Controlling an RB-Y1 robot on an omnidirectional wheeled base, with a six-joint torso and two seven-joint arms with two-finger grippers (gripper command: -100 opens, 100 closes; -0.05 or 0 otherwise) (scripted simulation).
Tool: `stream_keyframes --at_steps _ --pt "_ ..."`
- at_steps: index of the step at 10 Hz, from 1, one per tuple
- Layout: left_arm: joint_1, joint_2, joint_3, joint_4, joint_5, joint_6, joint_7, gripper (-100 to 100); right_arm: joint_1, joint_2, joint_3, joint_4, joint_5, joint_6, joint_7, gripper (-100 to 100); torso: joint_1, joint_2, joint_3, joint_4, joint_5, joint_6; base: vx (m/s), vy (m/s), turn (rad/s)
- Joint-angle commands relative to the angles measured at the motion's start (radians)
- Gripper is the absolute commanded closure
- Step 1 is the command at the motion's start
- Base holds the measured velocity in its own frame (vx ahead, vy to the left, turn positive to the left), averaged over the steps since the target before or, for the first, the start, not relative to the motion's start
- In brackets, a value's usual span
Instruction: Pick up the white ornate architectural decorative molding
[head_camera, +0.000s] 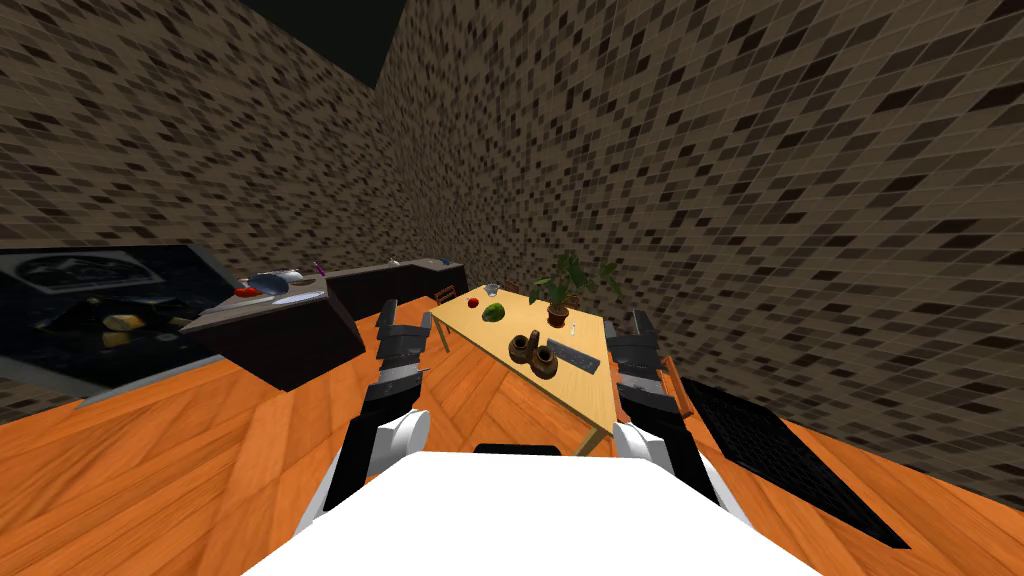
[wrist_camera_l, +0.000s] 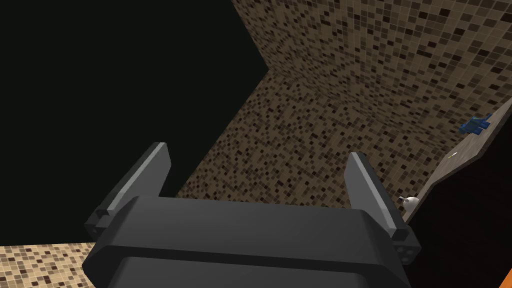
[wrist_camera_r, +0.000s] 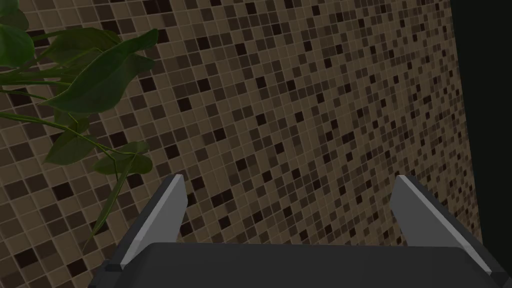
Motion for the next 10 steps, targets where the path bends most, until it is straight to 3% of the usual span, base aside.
stream_keyframes --at_steps 1,10 --pt "0.000 0.000 0.000 0.000 0.000 0.000 0.000 0 0.002 -0.047 0.003 0.004 0.012 -0.006 0.007 -100 0.000 0.000 0.000 0.000 0.000 0.000 -0.030 0.043 0.022" --pt "0.000 0.000 0.000 0.000 0.000 0.000 0.000 0 0.005 -0.295 0.023 0.071 0.113 -0.047 0.070 -100 0.009 0.003 0.002 0.001 0.002 0.000 -0.042 0.114 0.037"
